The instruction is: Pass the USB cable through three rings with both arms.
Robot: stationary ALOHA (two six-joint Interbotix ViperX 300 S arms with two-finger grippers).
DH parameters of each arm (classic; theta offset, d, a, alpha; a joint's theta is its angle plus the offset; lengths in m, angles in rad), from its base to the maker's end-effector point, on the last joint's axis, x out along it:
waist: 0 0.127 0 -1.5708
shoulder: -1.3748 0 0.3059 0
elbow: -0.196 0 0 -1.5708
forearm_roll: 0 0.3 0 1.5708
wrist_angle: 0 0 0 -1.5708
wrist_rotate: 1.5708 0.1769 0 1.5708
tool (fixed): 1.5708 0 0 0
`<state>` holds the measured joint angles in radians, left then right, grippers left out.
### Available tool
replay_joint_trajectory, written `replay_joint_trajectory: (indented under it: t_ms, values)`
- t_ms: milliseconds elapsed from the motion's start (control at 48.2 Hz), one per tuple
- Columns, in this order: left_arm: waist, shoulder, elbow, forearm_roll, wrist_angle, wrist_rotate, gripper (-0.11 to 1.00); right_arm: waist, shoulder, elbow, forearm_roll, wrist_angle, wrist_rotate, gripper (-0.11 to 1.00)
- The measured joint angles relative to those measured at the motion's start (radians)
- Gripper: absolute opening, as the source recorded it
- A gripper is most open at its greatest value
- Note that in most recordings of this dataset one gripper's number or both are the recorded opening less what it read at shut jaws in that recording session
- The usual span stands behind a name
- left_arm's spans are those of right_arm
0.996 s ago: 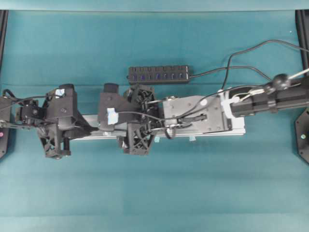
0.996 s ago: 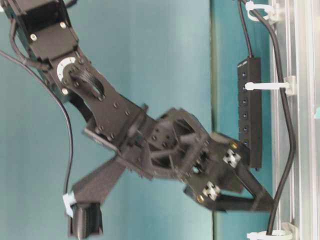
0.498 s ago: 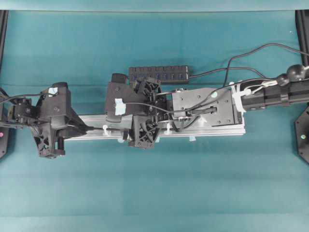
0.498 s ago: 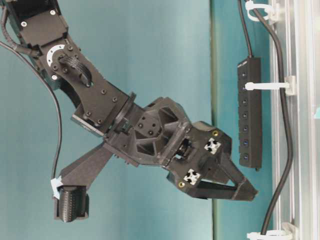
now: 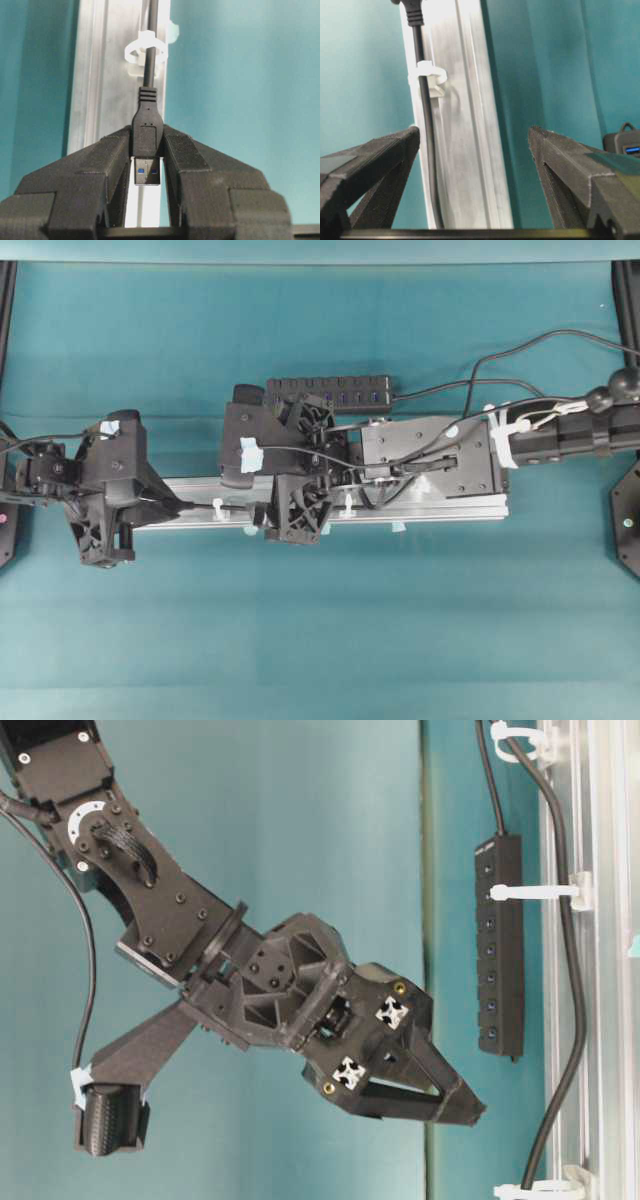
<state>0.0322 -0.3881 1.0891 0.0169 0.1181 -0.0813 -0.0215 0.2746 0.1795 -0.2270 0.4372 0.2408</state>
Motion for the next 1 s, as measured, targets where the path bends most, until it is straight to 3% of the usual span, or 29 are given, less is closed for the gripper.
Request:
replay_joint_trajectory:
  t_ms: [996]
  values:
    - [0.0, 0.0, 0.0, 0.0, 0.0, -0.002, 0.22, 0.026, -0.075, 0.003, 0.0, -0.002, -0.002, 0.82]
